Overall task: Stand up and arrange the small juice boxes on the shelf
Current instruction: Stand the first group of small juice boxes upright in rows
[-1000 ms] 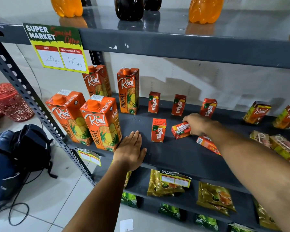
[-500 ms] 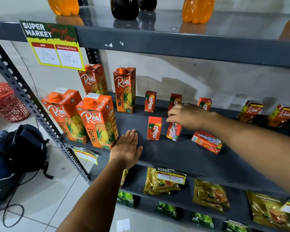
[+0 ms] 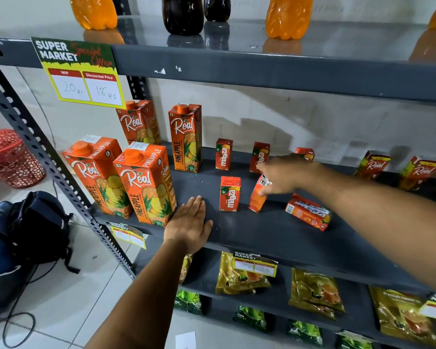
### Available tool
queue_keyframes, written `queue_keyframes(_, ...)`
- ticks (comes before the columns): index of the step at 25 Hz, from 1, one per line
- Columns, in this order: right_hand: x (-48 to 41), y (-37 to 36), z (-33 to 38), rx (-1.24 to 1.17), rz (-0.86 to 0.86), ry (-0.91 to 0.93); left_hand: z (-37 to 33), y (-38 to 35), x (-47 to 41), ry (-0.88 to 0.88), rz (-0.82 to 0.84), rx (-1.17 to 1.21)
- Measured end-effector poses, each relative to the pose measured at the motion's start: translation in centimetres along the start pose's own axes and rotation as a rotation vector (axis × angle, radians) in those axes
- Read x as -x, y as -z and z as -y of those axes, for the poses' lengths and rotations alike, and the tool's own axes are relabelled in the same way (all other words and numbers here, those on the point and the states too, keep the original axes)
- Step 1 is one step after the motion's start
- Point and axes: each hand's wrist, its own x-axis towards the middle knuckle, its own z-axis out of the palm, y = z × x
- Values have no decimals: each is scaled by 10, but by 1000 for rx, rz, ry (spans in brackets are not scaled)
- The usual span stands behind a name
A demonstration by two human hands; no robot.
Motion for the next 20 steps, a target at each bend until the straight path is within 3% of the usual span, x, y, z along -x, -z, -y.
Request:
queue_keyframes(7,-1,-3,31,-182,-23,-248,-1,2,-1,1,6,5)
queue_keyframes(13,6,10,26,-205,44,-303,-1,3,0,-2,-1,8)
queue_keyframes(20,6,6,27,-223,-23,-324,-3,3,0,9,13,16)
